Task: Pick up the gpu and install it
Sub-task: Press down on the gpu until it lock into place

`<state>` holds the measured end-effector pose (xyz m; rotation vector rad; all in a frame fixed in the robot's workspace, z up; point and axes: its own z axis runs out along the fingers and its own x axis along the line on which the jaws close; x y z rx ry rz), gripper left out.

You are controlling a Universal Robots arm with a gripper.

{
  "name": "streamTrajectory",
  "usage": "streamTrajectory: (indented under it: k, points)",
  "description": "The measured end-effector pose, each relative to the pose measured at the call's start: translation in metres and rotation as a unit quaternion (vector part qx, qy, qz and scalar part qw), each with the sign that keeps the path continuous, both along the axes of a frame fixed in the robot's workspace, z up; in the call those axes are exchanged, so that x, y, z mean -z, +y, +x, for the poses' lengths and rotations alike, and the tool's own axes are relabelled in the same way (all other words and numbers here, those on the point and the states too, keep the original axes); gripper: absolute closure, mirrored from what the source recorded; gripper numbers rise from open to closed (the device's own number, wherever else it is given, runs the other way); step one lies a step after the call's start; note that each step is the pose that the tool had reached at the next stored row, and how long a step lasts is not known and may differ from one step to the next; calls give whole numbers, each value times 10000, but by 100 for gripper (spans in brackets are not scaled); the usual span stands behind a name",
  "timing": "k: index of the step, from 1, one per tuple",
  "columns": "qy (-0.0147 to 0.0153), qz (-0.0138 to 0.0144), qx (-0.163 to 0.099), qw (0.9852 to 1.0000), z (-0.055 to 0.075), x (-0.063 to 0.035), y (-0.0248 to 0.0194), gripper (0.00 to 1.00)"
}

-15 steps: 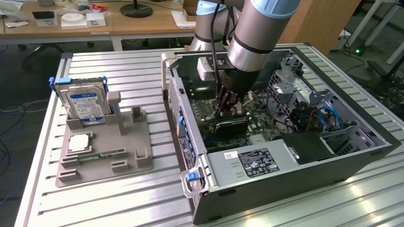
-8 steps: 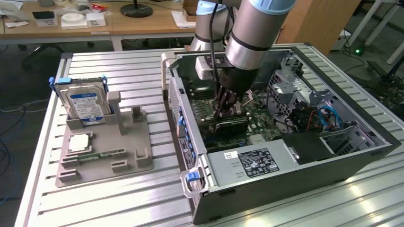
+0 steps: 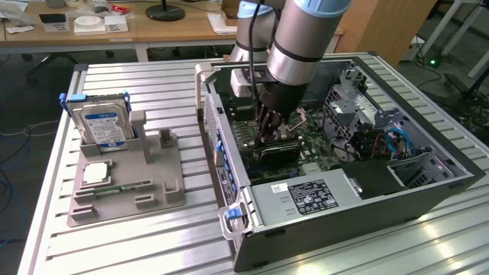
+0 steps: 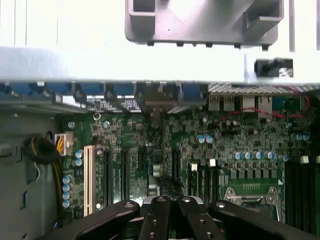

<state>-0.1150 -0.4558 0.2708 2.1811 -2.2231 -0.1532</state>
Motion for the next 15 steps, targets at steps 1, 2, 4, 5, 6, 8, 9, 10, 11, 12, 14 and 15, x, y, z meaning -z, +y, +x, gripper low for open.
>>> streamTrajectory:
  k: [1,2,4,5,6,8,9,10,11,12,14,15]
  points:
    - [-1,1,1,10000,-7,1,1,90]
    - [-21,-1,-1,10000,-8,3,0,90]
    - [-131,0,-9,9999,-8,6,0,90]
    - [-180,1,-14,9998,-10,7,1,90]
    - [-223,0,-18,9998,-14,7,1,90]
    - [-263,-3,-19,9997,-29,6,1,90]
    - [-268,-9,-19,9996,-30,7,-2,90]
    - [-267,-17,-20,9996,-32,7,-7,90]
    - [-268,-24,-20,9996,-35,7,-10,90]
    - [-268,-30,-20,9996,-41,7,-11,90]
    - [-267,-33,-20,9996,-86,8,-11,90]
    - [-267,-34,-20,9996,-112,9,-11,90]
